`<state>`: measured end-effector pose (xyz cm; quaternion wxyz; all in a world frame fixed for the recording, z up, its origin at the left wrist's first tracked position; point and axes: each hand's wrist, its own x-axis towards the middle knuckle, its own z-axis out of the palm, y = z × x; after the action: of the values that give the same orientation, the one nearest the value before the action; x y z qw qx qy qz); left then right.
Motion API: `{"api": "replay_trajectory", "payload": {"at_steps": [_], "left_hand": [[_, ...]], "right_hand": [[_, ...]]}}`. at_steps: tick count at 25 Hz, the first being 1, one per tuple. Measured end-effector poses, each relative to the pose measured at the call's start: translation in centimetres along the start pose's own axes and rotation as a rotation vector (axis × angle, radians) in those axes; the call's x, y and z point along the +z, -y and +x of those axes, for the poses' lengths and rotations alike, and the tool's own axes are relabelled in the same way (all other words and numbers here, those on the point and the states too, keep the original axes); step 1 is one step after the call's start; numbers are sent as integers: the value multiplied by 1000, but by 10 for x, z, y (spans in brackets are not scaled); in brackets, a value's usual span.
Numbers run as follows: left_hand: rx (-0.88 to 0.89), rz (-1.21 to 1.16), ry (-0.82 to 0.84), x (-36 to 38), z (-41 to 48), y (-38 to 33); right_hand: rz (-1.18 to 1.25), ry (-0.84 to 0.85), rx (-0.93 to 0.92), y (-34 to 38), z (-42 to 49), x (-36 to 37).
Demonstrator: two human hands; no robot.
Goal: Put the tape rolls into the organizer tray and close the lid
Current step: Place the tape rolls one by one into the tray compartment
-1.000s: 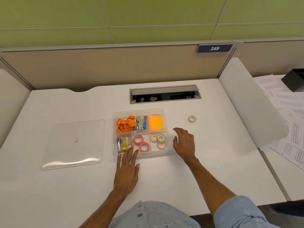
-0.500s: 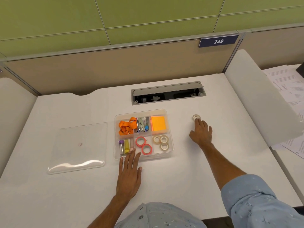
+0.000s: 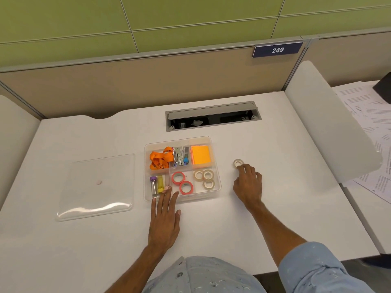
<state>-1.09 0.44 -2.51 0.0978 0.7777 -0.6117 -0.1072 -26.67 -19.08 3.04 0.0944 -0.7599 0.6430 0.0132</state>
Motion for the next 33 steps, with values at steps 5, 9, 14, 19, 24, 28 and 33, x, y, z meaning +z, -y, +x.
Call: {"api": "replay_trajectory", "payload": {"at_steps": [5,9,14,19,24,28,33], "left_hand": [[12,5,3,-4,-1,1],[11,8,16,-6,-2,1],[3,-21,11,-7,-3,-1],[-2,-31,27,-9,-3,-1],[-1,-29,38,-11,-3,0],[-9,-27,69,-13,-2,0],[-2,-22,53,-13,-3,0]], "right_hand": [[1,-19,-2,-3,-17,7],[186,-2,38,3,-21,4],[552,-112,-97,22,-22,-16],[279,10,-312,50,-23,-25],[98,79,-339,68,-28,-14],[105,67,-369,73,-30,-12],[98,60,-399,79,-20,-17]]}}
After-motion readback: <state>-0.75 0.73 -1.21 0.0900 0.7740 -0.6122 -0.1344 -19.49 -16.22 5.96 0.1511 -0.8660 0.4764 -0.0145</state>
